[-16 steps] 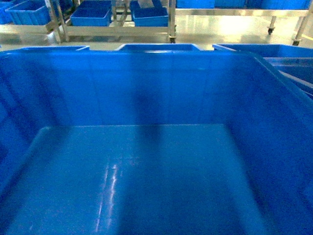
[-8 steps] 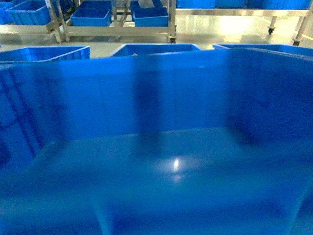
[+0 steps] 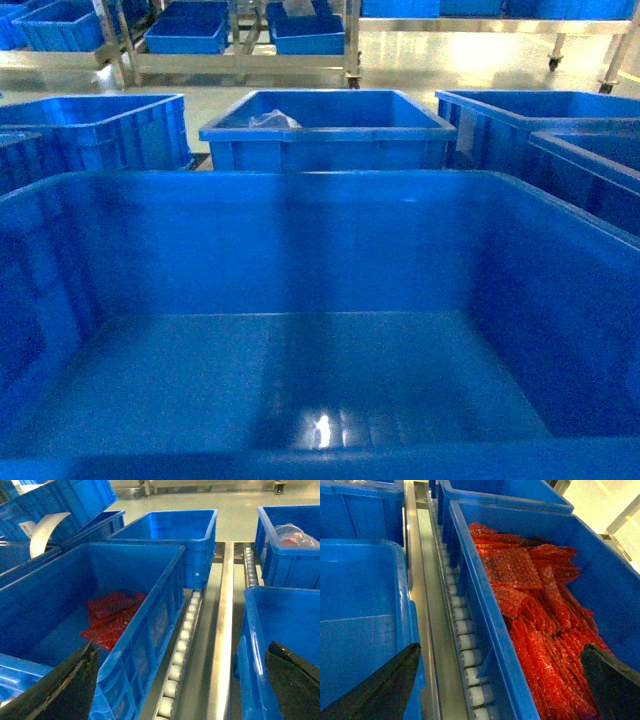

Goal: Place box next to blue box on left shelf

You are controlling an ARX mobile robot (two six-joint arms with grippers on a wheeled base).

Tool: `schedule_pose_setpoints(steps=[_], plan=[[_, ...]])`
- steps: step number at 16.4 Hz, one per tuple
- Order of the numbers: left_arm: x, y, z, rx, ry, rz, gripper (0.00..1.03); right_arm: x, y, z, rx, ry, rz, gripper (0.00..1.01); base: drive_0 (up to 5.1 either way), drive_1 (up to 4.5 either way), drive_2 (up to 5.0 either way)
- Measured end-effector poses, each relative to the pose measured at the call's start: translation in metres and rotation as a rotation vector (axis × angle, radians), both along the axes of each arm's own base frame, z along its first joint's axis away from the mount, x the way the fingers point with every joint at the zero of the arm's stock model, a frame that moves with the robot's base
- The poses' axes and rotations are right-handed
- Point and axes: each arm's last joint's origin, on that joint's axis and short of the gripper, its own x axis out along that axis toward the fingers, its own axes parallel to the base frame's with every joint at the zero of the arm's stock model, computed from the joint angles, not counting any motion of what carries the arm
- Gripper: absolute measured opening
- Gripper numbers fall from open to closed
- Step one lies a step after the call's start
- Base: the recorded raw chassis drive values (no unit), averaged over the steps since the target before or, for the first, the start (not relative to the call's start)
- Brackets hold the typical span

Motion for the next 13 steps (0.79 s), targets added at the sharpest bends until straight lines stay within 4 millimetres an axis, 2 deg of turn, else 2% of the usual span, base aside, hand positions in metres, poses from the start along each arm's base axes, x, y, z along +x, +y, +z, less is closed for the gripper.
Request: schedule_pose_setpoints(steps=[13], plan=[[-0.0003,-0.0007,-0.0012,0.016,0.010,-0.005,0.98,0.0001,0.0003,0.0003,0.002,-0.004,0.001,0.98,0.0,0.00,0.0]])
